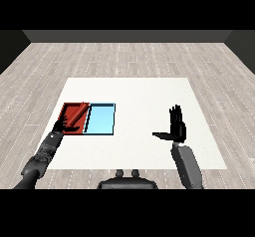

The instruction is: Pick the red can and put it in the red box

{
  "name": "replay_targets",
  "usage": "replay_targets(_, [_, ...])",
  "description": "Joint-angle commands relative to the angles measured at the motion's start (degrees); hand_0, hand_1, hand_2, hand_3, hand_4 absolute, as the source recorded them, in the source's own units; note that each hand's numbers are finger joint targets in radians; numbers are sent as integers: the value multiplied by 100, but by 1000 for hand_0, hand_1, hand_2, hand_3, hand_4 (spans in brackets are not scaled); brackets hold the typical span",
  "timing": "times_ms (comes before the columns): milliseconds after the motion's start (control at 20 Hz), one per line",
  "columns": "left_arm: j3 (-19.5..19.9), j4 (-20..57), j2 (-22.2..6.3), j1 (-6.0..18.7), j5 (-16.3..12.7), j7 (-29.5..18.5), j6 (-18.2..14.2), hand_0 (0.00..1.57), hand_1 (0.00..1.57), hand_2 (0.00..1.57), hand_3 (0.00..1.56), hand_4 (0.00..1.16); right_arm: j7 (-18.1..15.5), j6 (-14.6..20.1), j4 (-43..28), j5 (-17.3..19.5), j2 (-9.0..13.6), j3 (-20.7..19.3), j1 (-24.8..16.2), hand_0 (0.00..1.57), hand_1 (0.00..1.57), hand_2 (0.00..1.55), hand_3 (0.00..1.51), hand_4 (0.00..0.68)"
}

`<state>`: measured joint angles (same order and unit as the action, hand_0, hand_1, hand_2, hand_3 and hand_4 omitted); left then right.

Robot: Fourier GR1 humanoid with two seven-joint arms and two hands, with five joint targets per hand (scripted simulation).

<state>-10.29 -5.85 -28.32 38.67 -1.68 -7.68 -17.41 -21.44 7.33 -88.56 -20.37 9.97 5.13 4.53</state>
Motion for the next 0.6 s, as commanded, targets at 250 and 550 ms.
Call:
replay_targets(250, [1656, -1484, 174, 19, -1711, -2413, 1074, 470, 470, 470, 0, 0, -172, -163, -15, -79, -142, 83, -132, 0, 0, 0, 0, 0])
replay_targets(550, [2061, -2661, 1235, -262, -2564, -3551, 2419, 0, 0, 0, 0, 0, -150, -294, -74, -11, 167, -38, -125, 0, 0, 0, 0, 0])
